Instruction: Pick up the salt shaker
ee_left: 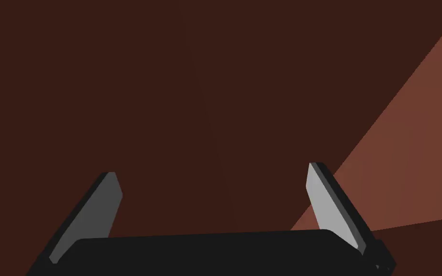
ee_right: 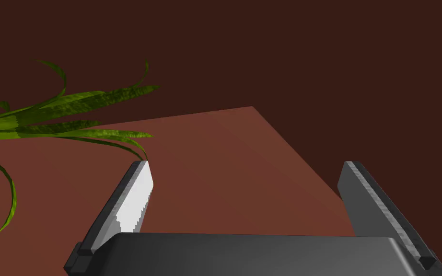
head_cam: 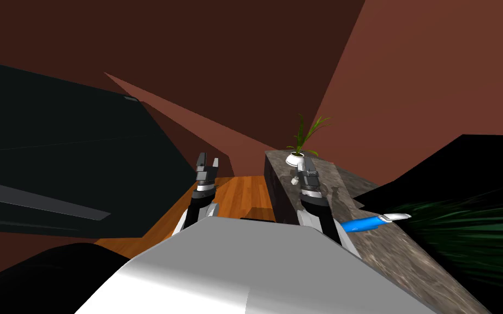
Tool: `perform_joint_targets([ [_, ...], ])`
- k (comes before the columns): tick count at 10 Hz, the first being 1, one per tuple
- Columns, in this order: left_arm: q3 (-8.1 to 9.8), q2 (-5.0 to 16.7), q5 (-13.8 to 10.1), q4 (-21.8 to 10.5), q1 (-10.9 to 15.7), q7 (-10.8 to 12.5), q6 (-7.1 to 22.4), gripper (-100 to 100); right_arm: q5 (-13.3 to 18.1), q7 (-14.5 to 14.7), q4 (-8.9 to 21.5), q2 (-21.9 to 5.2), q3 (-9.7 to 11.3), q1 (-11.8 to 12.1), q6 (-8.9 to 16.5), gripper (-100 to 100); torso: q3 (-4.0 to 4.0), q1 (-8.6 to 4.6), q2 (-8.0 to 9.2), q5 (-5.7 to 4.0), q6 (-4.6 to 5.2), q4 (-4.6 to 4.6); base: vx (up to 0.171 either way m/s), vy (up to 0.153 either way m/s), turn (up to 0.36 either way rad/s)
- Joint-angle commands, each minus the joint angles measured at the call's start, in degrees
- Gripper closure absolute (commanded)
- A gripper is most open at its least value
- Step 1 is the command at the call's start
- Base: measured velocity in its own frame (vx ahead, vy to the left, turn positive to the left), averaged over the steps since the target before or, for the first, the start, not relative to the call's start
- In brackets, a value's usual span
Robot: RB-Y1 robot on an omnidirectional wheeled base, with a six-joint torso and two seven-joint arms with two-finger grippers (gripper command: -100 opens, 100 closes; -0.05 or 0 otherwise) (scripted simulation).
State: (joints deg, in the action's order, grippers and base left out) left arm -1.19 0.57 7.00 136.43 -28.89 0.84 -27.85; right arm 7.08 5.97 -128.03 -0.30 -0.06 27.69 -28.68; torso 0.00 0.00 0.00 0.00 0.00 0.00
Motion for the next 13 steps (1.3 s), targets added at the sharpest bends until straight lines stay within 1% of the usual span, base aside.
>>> perform_joint_targets([
  [1,0.0,0.0,0.0,0.0,0.0,0.0,0.0,0,0.3,0.37,0.48,-1.71,-0.38,0.16,0.25,-100,0.0,0.0,0.0,0.0,0.0,0.0,0.005,0.042,0.018],
  [3,-0.01,-0.01,0.0,0.0,0.0,0.0,0.0,0,0.99,1.23,1.6,-4.03,-1.27,0.56,0.83,-100,-0.02,0.22,-0.03,0.05,0.0,-0.01,0.015,0.075,0.014],
  [5,-0.01,-0.01,0.0,0.0,0.0,0.0,0.0,0,2.04,2.53,3.26,-5.91,-2.6,1.19,1.67,-100,-0.05,0.29,-0.08,0.07,0.0,-0.02,0.028,0.077,0.014],
  [6,-0.01,-0.01,0.0,0.0,0.0,0.0,0.0,0,3.39,4.18,5.34,-7.22,-4.31,2.05,2.71,-100,-0.07,0.27,-0.12,0.06,0.0,-0.03,0.074,0.114,0.047],
  [7,-0.01,-0.01,0.0,0.0,-0.01,0.0,0.0,0,3.39,4.18,5.34,-7.22,-4.31,2.05,2.71,-100,-0.13,0.4,-0.23,0.08,0.0,-0.05,0.051,0.096,0.005],
  [10,-0.01,-0.01,0.0,0.0,0.0,0.0,0.0,0,5.87,7.15,9.0,-8.29,-7.39,3.69,4.51,-100,-0.08,0.28,-0.13,0.06,0.0,-0.03,0.037,0.08,0.027],
  [13,-0.01,-0.01,0.0,0.0,0.0,0.0,0.0,0,8.69,10.49,12.95,-8.57,-10.81,5.61,6.49,-100,-0.14,0.38,-0.23,0.09,-0.01,-0.05,0.065,0.099,0.035],
])
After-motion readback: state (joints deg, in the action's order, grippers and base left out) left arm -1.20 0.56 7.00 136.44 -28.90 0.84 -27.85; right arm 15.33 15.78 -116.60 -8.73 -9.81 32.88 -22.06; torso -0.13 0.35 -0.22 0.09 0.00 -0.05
